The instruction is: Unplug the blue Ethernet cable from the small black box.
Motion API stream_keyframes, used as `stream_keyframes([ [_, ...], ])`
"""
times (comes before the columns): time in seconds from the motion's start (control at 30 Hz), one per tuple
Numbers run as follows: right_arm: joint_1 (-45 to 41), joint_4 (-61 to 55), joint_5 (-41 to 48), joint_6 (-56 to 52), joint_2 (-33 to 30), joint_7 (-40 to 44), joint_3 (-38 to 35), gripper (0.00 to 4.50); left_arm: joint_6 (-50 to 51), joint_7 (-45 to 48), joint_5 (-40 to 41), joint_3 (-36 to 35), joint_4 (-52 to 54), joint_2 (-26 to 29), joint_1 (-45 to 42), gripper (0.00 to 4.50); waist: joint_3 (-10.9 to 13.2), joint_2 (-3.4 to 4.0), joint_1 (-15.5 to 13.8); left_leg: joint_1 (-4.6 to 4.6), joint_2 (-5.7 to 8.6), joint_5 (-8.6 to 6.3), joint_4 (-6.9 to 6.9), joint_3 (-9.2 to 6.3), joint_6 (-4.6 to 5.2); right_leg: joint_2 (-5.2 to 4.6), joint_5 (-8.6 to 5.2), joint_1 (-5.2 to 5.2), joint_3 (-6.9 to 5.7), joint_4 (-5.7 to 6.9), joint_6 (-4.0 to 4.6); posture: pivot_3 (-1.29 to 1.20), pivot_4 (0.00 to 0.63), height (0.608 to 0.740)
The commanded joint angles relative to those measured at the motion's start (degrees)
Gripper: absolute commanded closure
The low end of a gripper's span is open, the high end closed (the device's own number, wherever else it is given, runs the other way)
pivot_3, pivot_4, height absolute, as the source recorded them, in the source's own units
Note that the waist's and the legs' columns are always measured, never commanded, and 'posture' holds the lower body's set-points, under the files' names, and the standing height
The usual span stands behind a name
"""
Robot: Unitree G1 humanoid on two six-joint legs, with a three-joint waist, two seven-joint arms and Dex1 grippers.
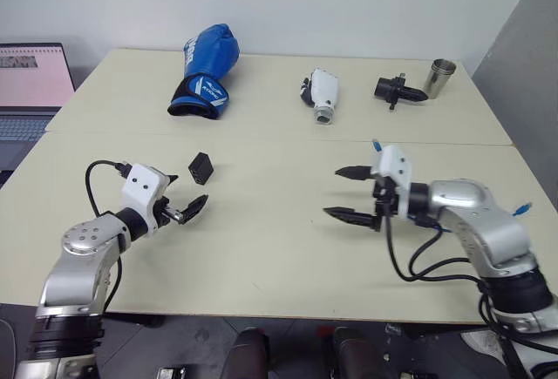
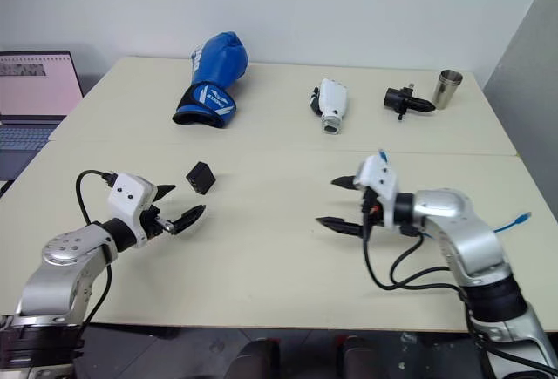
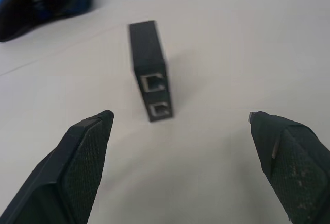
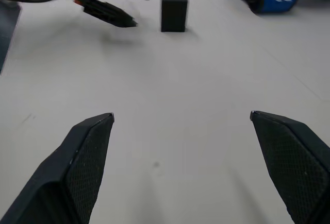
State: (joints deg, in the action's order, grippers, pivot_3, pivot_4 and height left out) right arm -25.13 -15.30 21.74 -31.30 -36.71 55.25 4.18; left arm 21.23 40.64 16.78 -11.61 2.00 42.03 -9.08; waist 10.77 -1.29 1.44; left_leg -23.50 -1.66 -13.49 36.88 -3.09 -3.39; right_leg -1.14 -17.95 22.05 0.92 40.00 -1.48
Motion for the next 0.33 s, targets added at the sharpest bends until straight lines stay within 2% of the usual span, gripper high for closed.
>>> stream_keyframes([
  [0.03,1.79,-3.59,4.84,-1.01,-4.22,1.89,-7.81,0.00,2.93,8.05,4.41,-1.70,4.40,5.21,-0.03,0.03,0.01,0.00,0.17,0.03,-0.02,0.00,-0.01,0.02,0.00,0.02,0.00,0.00,0.02,0.02,0.00,0.00,0.150,0.740],
  [0.17,3.10,-3.29,8.54,-2.53,-9.49,4.61,-13.07,0.00,4.49,14.42,6.79,-2.77,2.74,10.48,-1.98,0.03,0.04,0.05,0.26,0.06,-0.06,0.00,-0.07,0.01,0.01,0.09,-0.01,0.01,0.01,0.01,0.01,0.00,0.150,0.740],
  [0.33,4.38,-3.88,10.50,-3.36,-12.91,6.27,-14.40,0.00,5.51,16.55,8.15,-3.10,0.66,11.57,-4.79,0.03,0.04,0.05,0.36,0.09,-0.07,-0.01,-0.07,0.05,0.01,0.10,-0.01,0.00,0.04,0.01,0.01,0.00,0.150,0.740],
])
